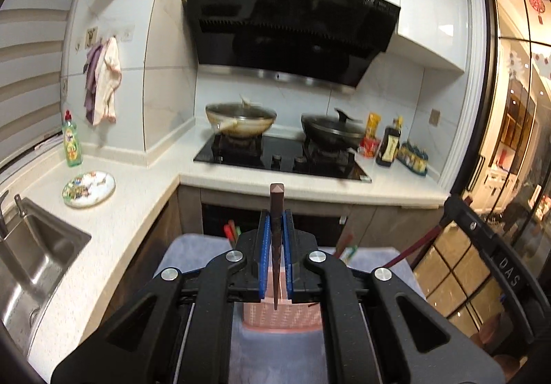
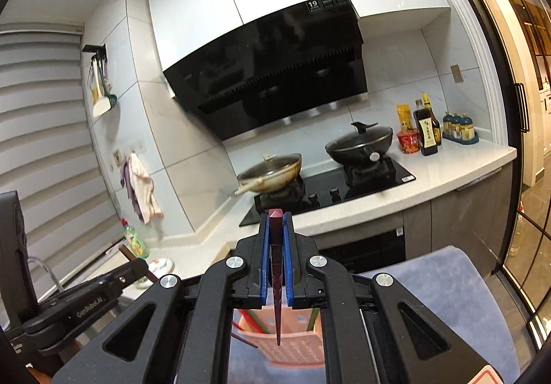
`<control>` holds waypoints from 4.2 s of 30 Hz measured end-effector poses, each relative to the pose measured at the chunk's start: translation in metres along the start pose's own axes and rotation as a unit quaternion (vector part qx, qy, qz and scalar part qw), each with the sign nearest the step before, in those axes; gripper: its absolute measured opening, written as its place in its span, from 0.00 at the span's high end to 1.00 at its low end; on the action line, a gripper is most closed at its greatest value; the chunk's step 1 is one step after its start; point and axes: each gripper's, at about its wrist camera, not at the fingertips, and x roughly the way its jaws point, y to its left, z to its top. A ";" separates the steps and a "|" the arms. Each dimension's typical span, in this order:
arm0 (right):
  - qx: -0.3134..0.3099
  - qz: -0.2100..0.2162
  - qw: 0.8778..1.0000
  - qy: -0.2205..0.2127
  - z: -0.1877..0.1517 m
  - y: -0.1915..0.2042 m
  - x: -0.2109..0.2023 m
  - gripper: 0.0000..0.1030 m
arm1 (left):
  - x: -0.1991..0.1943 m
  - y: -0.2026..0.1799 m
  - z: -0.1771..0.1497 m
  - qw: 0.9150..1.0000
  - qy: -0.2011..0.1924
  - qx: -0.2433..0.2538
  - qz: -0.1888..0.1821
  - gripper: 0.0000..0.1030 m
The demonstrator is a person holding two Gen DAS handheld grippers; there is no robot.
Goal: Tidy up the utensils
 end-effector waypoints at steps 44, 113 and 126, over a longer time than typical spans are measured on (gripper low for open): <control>-0.052 -0.035 0.989 0.133 -0.089 -0.008 0.027 0.68 | 0.046 0.007 -0.072 0.994 0.070 0.046 0.073 0.40; -0.097 -0.131 0.958 0.237 -0.165 0.005 -0.027 0.18 | 0.016 0.017 -0.157 0.977 0.173 0.049 0.111 0.12; -0.094 -0.133 0.957 0.239 -0.166 0.004 -0.026 0.18 | 0.014 0.017 -0.157 0.978 0.171 0.046 0.113 0.12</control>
